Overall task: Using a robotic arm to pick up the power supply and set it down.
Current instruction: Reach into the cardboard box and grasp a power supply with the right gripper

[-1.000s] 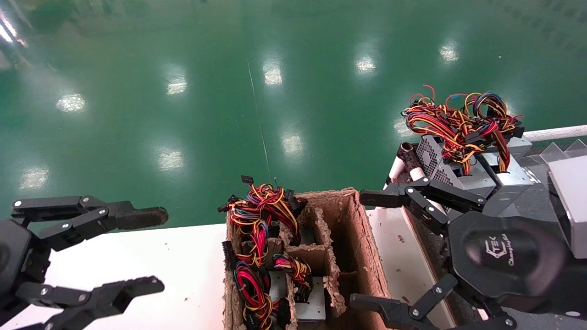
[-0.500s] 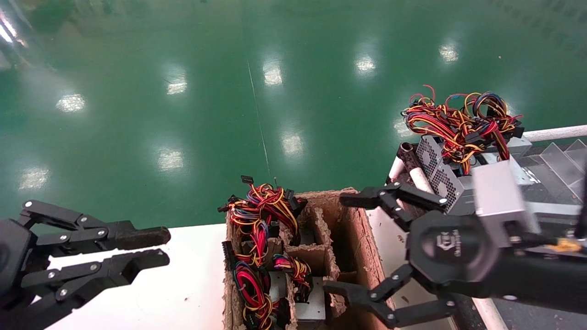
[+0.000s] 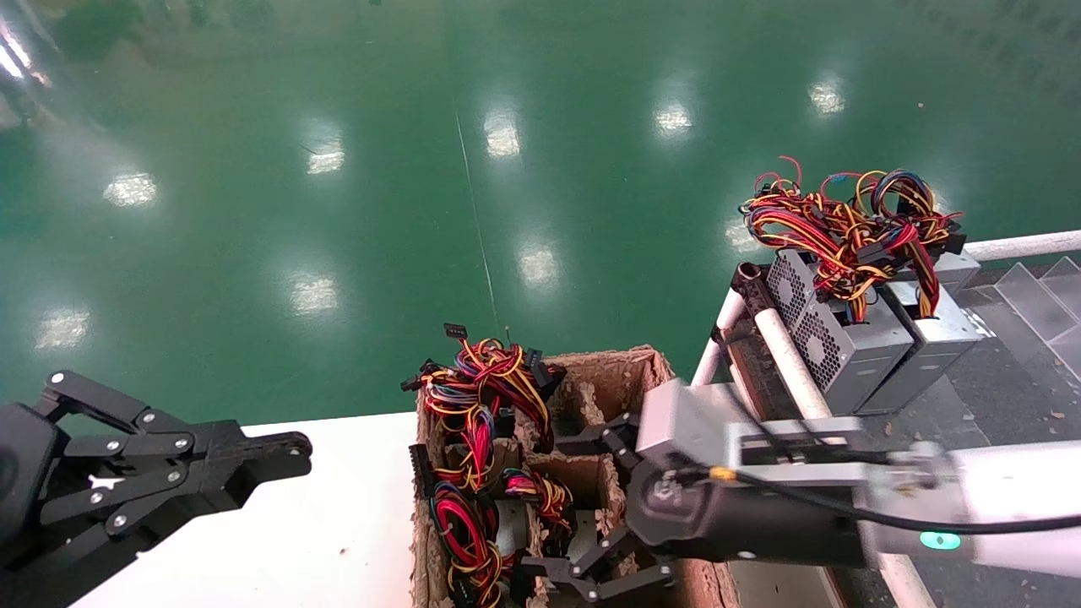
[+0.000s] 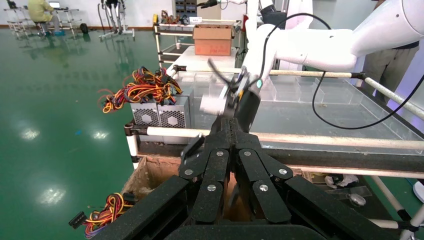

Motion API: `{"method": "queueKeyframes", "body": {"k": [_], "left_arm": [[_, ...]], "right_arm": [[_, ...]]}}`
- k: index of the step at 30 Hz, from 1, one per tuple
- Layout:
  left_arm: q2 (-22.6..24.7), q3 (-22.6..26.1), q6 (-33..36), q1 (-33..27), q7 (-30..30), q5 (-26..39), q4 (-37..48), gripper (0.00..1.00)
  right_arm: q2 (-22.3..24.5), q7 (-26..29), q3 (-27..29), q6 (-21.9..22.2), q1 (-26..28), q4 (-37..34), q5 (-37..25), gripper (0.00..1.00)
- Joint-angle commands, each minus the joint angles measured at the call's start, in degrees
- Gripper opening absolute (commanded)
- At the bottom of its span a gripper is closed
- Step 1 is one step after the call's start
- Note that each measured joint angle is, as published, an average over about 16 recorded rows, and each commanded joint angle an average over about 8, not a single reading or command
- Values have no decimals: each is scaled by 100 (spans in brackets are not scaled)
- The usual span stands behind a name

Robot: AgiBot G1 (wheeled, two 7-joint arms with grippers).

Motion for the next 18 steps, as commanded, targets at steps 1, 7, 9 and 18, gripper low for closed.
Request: {"method": "queueKeyframes", "body": {"k": [1,7,9,18], "left_arm": [[0,1,0,0,0,0,0,49],[-1,2,0,-1,1,-1,0,100],[-1,3,0,-1,1,-1,0,100],[-2,5,-1,-2,2,-3,0,100]], "right_arm": [[-160,102,-162,95,63,-73,-291,0],[-324,199,-286,356,49,-80,-622,0],[-367,200,-300,465,19,-73,-699,0],[-481,192,-319,879,-114,59,-955,0]]}}
